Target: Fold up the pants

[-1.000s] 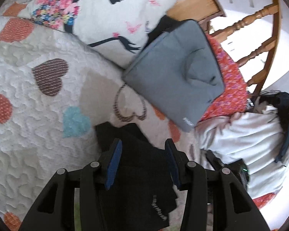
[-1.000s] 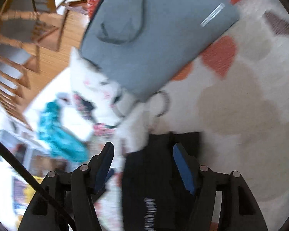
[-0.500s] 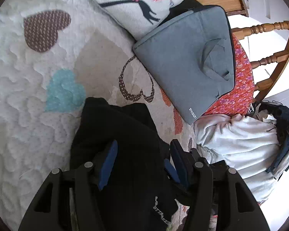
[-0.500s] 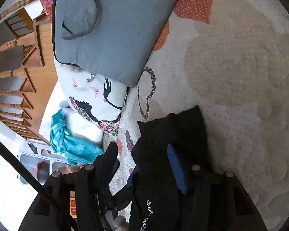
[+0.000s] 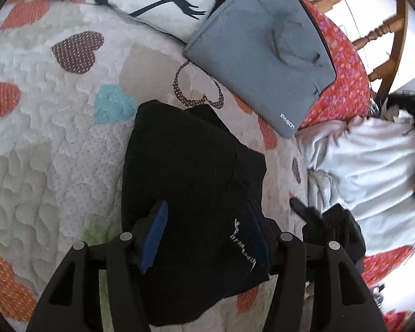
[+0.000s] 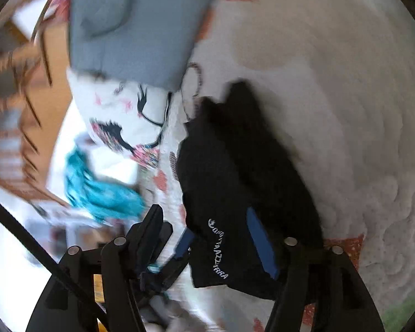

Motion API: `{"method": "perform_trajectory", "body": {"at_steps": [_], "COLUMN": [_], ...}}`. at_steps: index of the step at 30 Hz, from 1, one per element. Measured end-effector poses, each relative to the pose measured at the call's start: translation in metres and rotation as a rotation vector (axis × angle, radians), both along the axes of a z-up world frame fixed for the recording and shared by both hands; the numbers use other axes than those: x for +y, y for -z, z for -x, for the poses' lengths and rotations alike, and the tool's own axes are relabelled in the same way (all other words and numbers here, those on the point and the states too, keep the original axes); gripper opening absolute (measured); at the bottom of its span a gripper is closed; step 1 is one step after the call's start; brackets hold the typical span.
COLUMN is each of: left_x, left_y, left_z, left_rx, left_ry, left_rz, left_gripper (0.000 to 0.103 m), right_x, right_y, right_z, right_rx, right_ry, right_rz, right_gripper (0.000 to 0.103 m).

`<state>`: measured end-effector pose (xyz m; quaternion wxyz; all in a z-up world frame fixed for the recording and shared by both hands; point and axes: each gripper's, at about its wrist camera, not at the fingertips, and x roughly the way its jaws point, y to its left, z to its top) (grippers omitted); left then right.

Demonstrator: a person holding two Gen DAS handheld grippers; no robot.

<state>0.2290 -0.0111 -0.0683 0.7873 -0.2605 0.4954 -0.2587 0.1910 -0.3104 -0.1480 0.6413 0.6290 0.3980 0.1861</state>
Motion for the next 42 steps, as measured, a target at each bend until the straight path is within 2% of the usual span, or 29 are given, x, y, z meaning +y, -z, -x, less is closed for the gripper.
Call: {"method": "perform_trajectory", "body": {"at_steps": [1,3,4,6,8,10,12,14,18,22,26,29,30,31,33,35,37,40,42], "left_x": [0.003,0.009,0.011,0.007,0.000,-0.004,-0.006,-0.005,-0.002,-0.004,-0.008,-0.008,-0.008,-0.007,-0.004,0.004,0.011,0.022,0.028], "left_y": [-0.005,-0.016,-0.019,-0.018,-0.006,-0.002,-0.007,-0.015,-0.033,-0.053,-0.069,-0.082,-0.087,-0.092,-0.104,-0.117,-0.123,-0.118,-0.113], "left_z": [0.004,0.013,0.017,0.024,0.028,0.030,0.033,0.037,0.056,0.086,0.133,0.174,0.184,0.197,0.220,0.241,0.250,0.255,0.247], "left_rx": [-0.002,-0.015,-0.020,-0.014,0.003,-0.021,-0.045,-0.059,-0.105,-0.219,-0.364,-0.497,-0.541,-0.598,-0.704,-0.799,-0.827,-0.803,-0.750], "left_ry": [-0.008,-0.010,-0.012,-0.003,0.020,0.040,0.063,0.062,0.062,0.036,-0.001,-0.090,-0.119,-0.160,-0.260,-0.346,-0.394,-0.475,-0.461], "left_rz": [0.009,0.046,0.049,0.022,-0.043,-0.089,-0.117,-0.127,-0.140,-0.215,-0.299,-0.399,-0.428,-0.464,-0.523,-0.527,-0.529,-0.575,-0.589], "left_gripper": [0.056,0.056,0.056,0.057,0.056,0.056,0.056,0.057,0.057,0.057,0.057,0.057,0.063,0.078,0.100,0.103,0.103,0.103,0.103], "right_x": [-0.003,-0.007,-0.006,-0.002,0.007,0.011,0.007,0.000,-0.008,-0.003,0.014,0.037,0.045,0.055,0.071,0.080,0.081,0.080,0.082], "right_y": [-0.002,-0.022,-0.032,-0.040,-0.034,-0.015,-0.004,-0.010,-0.054,-0.109,-0.155,-0.179,-0.183,-0.187,-0.190,-0.188,-0.183,-0.174,-0.172], "right_z": [0.001,0.006,0.009,0.013,0.013,0.011,0.009,0.009,0.021,0.049,0.086,0.133,0.149,0.166,0.191,0.202,0.202,0.205,0.212], "right_rx": [0.004,-0.031,-0.052,-0.074,-0.046,0.022,0.027,0.037,-0.050,-0.178,-0.290,-0.377,-0.400,-0.425,-0.470,-0.484,-0.433,-0.398,-0.407], "right_ry": [0.002,0.005,0.003,-0.016,-0.053,-0.085,-0.085,-0.075,-0.043,-0.029,0.019,0.135,0.180,0.236,0.329,0.352,0.314,0.303,0.346], "right_rz": [-0.004,0.081,0.116,0.127,0.150,0.169,0.129,0.132,0.333,0.534,0.802,1.099,1.196,1.297,1.425,1.463,1.468,1.437,1.431], "right_gripper": [0.064,0.070,0.074,0.076,0.076,0.076,0.076,0.077,0.078,0.078,0.078,0.080,0.085,0.094,0.103,0.103,0.103,0.103,0.103]}}
